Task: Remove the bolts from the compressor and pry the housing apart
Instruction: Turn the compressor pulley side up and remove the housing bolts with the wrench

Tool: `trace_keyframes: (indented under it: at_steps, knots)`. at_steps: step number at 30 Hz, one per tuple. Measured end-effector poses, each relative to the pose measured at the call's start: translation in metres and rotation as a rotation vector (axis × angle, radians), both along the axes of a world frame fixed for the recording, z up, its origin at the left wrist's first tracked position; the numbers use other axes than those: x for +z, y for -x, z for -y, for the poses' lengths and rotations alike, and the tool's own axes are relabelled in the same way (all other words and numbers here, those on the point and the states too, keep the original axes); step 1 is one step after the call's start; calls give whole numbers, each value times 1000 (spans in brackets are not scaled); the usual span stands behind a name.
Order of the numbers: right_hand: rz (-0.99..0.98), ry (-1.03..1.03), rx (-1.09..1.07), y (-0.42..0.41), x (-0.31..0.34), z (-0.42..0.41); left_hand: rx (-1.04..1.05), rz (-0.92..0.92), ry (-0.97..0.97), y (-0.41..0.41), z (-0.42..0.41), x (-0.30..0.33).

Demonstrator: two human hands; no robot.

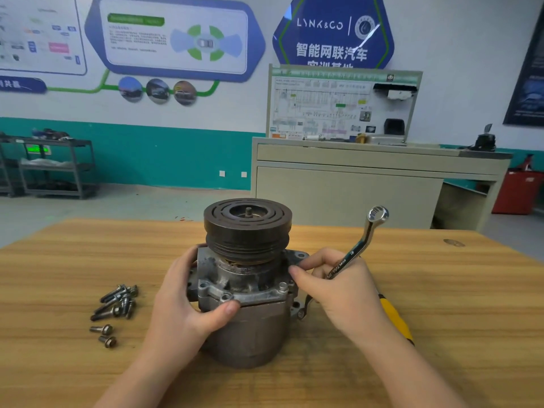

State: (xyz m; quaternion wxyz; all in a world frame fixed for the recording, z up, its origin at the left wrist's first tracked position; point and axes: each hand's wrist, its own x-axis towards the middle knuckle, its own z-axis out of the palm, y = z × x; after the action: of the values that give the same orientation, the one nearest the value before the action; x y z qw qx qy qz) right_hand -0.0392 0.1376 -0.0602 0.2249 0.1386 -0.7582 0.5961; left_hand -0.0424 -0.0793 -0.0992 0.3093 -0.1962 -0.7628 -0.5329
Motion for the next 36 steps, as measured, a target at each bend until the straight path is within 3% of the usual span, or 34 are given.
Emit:
trace_keyframes:
  at_steps: [14, 20, 24, 36]
  knots:
    - [7, -20, 119, 6, -1, -7, -10, 14, -7, 3, 2, -3]
    - [73, -7, 26, 14, 4, -14, -2, -5, 8, 4, 2, -3]
    - [45, 57, 53, 15, 3, -18, -8, -8, 17, 3, 2, -3]
    - [-14, -15, 13, 6, 0, -3, -7, -7, 14, 4, 3, -4]
